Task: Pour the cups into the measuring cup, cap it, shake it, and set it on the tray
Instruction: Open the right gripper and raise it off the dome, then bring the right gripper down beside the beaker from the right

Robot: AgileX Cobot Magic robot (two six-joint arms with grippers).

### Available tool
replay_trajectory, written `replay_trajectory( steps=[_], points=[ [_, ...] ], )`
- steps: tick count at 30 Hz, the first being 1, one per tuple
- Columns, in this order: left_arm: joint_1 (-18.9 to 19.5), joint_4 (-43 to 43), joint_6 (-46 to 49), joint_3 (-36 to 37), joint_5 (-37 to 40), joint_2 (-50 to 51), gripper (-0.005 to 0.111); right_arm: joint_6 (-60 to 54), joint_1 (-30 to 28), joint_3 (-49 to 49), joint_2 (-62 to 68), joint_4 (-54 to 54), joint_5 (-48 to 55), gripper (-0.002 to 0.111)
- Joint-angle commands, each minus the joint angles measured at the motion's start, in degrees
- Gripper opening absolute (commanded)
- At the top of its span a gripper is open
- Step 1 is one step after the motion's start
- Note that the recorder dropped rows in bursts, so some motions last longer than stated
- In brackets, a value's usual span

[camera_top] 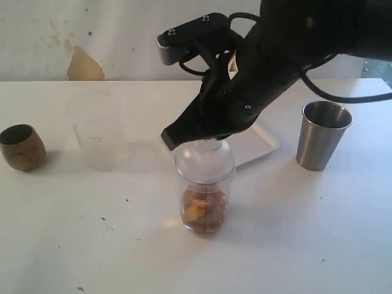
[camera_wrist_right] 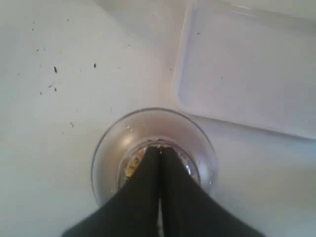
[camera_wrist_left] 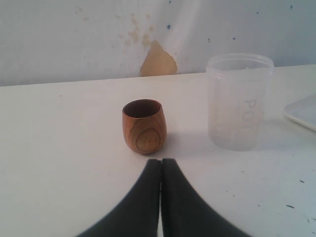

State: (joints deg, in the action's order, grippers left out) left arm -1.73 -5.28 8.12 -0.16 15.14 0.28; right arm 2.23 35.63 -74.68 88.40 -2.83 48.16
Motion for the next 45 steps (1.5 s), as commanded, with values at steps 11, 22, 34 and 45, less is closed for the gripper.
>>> replay_trajectory(
  steps=[11, 22, 34, 45],
  points=[
    [-0.1, 0.2, 0.1, 0.2, -0.6, -0.3, 0.0, -3.9, -0.2, -4.5, -6.6, 0.2, -0.7, 0.031],
    [-0.1, 0.2, 0.1, 0.2, -0.6, -0.3, 0.0, -9.4, -0.2, 3.9, -13.2, 2.8, -12.5, 0.102],
    [-0.1, 0.2, 0.1, 0.2, -0.6, -0.3, 0.0, -9.2, 3.2, 47.5, -27.2, 5.8, -57.5, 0.102],
    [-0.1, 0.2, 0.1, 0.2, -0.6, -0.3, 0.0, -9.4, 3.3, 58.2, -26.8, 5.7, -70.2, 0.105]
  ],
)
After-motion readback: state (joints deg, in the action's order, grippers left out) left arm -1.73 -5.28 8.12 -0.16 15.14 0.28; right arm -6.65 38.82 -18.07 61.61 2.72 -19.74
